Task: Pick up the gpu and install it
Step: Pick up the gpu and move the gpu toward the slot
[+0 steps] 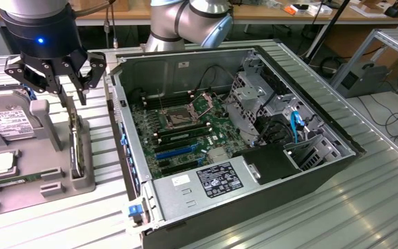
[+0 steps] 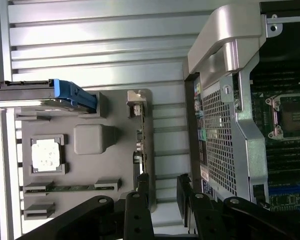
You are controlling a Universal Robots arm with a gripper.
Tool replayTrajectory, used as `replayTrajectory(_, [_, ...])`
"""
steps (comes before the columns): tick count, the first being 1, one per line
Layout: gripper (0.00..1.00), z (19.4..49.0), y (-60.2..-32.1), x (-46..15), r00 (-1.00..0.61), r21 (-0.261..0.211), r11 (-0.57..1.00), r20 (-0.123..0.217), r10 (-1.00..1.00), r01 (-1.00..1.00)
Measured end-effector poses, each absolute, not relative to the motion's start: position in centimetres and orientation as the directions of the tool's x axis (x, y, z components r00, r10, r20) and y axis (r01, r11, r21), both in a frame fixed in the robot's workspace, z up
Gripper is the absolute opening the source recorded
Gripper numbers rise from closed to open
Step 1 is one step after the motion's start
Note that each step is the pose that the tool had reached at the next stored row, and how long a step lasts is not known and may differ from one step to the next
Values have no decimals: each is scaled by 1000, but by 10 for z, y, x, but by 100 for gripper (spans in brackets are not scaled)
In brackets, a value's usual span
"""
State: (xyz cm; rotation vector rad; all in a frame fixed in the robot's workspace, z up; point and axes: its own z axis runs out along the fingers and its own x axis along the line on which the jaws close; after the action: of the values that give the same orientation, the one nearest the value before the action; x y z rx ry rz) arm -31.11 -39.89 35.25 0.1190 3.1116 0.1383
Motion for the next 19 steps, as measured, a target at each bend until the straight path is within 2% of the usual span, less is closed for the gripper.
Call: replayTrajectory(19, [36, 344, -399, -311, -997, 91, 993, -21, 77, 75])
